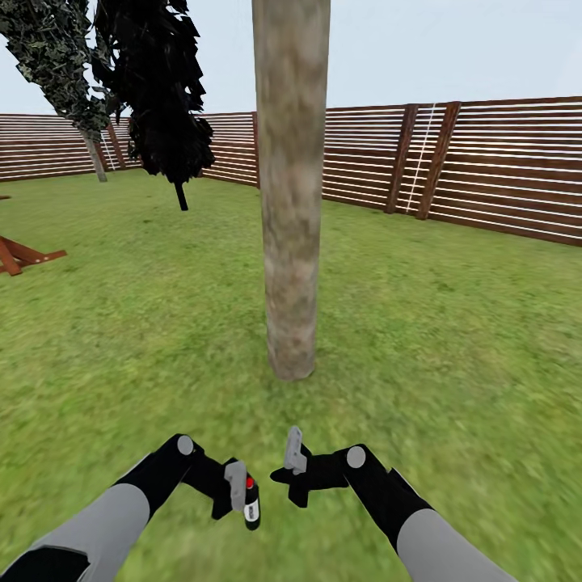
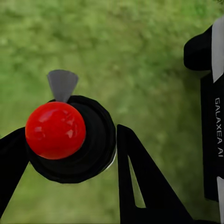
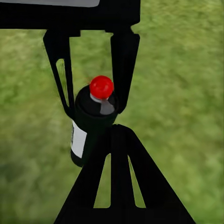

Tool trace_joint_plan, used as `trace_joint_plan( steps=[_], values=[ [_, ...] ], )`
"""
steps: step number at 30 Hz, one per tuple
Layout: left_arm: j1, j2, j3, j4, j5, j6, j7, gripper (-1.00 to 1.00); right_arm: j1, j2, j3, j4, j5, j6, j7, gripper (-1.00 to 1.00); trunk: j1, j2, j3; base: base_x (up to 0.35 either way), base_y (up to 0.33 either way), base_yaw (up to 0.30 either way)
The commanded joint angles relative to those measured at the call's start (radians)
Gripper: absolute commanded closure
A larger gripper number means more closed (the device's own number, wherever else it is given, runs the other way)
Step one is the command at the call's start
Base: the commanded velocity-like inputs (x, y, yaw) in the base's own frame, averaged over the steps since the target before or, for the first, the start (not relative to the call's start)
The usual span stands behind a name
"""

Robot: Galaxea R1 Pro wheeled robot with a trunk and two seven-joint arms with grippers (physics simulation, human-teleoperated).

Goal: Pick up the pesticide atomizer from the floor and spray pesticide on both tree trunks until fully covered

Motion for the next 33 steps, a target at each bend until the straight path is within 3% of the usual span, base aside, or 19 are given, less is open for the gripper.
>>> trace_joint_plan(
  steps=[1, 11, 25, 27, 29, 33],
  values=[
    [0.000, 0.000, -0.001, -0.002, -0.004, -0.011, 0.000, 1.00, 0.000, 0.000, -0.001, -0.001, 0.010, -0.008, 0.000, 1.00, 0.000, 0.000, -0.001, 0.000, 0.000, 0.000],
    [0.000, -0.040, 0.002, -0.002, -0.003, -0.013, 0.000, 1.00, 0.000, 0.000, -0.003, -0.001, 0.010, -0.009, 0.000, 1.00, 0.000, 0.000, -0.001, 0.000, 0.000, 0.000],
    [0.000, -0.057, 0.009, -0.002, 0.000, -0.019, 0.000, 1.00, 0.000, -0.002, -0.003, -0.001, 0.010, -0.009, 0.000, 1.00, 0.000, 0.000, -0.001, 0.000, 0.000, 0.000],
    [0.000, -0.057, 0.010, -0.002, 0.015, -0.020, 0.000, 1.00, 0.000, -0.002, -0.003, -0.001, 0.010, -0.009, -0.001, 1.00, 0.000, 0.000, -0.001, 0.000, 0.000, 0.000],
    [0.000, -0.057, 0.008, -0.002, 0.062, -0.024, -0.001, 1.00, 0.000, -0.002, -0.003, -0.001, 0.010, -0.009, -0.001, 1.00, 0.000, 0.000, -0.001, 0.000, 0.000, 0.000],
    [0.000, -0.056, 0.007, -0.002, 0.074, -0.026, -0.002, 1.00, 0.000, -0.002, -0.003, -0.001, 0.010, -0.009, -0.001, 1.00, 0.000, 0.000, -0.001, 0.000, 0.000, 0.000]
  ],
)
